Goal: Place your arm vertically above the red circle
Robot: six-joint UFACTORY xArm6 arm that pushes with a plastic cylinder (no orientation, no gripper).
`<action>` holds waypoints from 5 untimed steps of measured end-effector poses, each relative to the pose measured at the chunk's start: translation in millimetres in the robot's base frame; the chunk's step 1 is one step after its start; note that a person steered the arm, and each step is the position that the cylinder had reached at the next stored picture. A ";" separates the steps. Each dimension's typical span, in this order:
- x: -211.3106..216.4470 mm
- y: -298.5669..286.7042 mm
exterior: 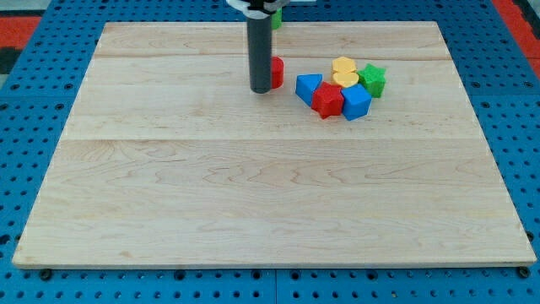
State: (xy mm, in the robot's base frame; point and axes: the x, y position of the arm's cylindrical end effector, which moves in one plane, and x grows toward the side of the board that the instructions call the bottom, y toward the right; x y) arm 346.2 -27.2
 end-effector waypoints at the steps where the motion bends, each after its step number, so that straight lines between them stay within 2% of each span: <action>1: -6.3 -15.8; 2: -10.4 -41.6; 3: -32.2 -47.8; 5: -50.5 -39.6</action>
State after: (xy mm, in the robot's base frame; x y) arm 295.6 -66.8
